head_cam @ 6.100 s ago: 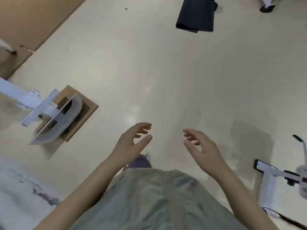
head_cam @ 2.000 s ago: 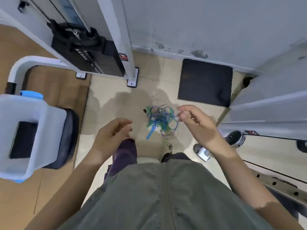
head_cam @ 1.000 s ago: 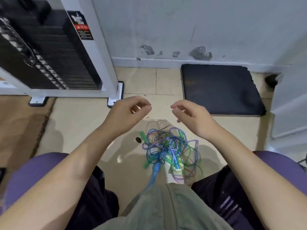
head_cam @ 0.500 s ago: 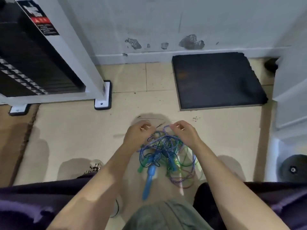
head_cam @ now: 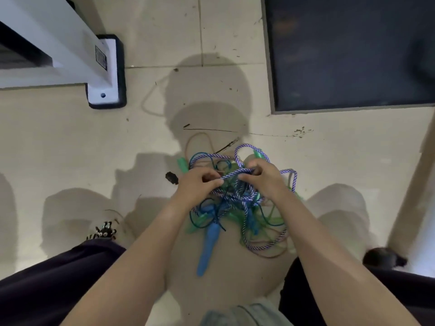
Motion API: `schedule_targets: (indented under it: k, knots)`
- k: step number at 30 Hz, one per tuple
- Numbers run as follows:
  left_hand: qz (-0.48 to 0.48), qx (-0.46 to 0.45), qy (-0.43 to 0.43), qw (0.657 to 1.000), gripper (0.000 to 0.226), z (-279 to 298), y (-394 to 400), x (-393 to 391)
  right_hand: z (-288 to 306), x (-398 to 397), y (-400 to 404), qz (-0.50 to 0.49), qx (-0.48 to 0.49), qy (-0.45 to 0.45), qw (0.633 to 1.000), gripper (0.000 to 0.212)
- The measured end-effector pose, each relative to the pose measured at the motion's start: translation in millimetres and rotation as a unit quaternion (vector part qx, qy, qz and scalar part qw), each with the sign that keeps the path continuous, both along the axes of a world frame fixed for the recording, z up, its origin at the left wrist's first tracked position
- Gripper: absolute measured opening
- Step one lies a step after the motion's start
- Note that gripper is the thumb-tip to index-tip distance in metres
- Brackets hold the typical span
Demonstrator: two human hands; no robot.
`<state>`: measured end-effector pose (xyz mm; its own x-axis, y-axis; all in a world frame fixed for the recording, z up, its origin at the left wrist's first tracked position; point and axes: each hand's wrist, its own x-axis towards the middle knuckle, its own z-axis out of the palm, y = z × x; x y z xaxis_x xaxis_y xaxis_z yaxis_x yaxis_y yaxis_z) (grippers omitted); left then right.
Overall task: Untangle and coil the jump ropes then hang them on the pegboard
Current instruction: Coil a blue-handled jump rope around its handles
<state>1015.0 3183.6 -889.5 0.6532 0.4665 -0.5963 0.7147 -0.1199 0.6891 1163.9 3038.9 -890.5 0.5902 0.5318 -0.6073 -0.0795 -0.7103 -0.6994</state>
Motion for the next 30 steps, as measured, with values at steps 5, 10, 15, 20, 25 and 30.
schedule_targets:
  k: [5,10,15,20,25,30]
  knots:
    - [0.019,0.01,-0.057,0.998,0.013,50,18,13,39,17,15,-0.019,0.032,0.007,0.999,0.02]
    - [0.076,0.03,-0.17,0.982,0.012,164,42,21,168,35,44,0.071,0.075,-0.005,0.995,0.037]
    - [0.105,0.064,-0.249,0.961,0.016,274,37,7,306,31,39,0.137,0.161,-0.039,0.977,0.029]
    - [0.092,0.141,-0.357,0.919,0.011,393,18,-25,441,-15,14,0.14,0.288,-0.089,0.943,0.012]
    - [0.016,0.209,-0.355,0.911,0.048,476,-8,-63,529,-77,-4,0.134,0.382,-0.115,0.907,0.007]
    - [-0.107,0.004,-0.374,0.921,0.006,499,-47,-82,559,-104,-12,0.111,0.419,-0.152,0.888,0.013]
